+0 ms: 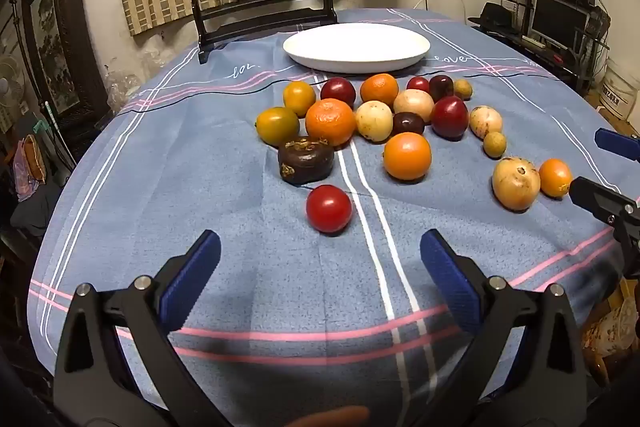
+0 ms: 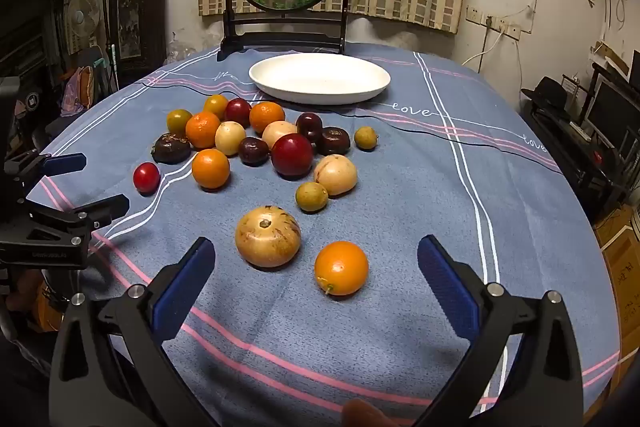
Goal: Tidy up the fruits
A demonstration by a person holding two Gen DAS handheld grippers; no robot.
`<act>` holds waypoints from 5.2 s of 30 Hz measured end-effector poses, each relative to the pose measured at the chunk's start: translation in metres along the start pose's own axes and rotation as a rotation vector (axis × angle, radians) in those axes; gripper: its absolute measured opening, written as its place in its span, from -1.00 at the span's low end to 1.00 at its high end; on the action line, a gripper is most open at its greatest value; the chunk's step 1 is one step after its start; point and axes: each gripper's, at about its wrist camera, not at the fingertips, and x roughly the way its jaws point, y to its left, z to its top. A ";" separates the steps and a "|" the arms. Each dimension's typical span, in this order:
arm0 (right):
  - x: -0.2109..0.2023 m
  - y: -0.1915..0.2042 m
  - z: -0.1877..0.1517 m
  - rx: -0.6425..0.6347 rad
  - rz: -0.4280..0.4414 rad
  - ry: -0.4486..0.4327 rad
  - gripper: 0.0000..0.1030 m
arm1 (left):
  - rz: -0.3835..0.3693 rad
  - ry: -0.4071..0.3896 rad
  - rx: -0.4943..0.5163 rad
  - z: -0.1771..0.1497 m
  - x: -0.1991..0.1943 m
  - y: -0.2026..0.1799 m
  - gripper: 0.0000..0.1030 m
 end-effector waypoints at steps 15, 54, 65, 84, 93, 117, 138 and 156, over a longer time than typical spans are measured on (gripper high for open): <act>0.000 -0.003 0.001 -0.012 -0.001 -0.011 0.97 | -0.010 -0.005 0.004 0.005 0.001 0.001 0.96; -0.002 0.002 -0.001 -0.012 -0.016 0.009 0.97 | -0.013 0.004 0.004 -0.001 0.001 -0.002 0.96; 0.000 0.003 -0.001 -0.012 -0.017 0.012 0.97 | -0.013 0.011 0.002 -0.001 0.002 -0.002 0.96; 0.004 0.003 -0.004 -0.012 -0.020 0.022 0.97 | -0.015 0.024 -0.006 -0.002 0.005 -0.002 0.96; 0.004 0.003 -0.004 -0.013 -0.020 0.022 0.97 | -0.034 0.023 -0.009 -0.001 0.004 -0.001 0.96; 0.027 -0.026 -0.013 0.080 0.036 0.051 0.97 | -0.068 0.029 -0.060 0.002 0.015 0.015 0.96; 0.046 -0.024 -0.016 0.043 0.042 0.129 -0.27 | -0.171 0.059 -0.061 0.002 0.033 0.024 0.46; 0.046 -0.024 -0.018 0.036 0.066 0.114 -0.29 | -0.199 0.126 -0.083 0.020 0.061 0.023 -0.08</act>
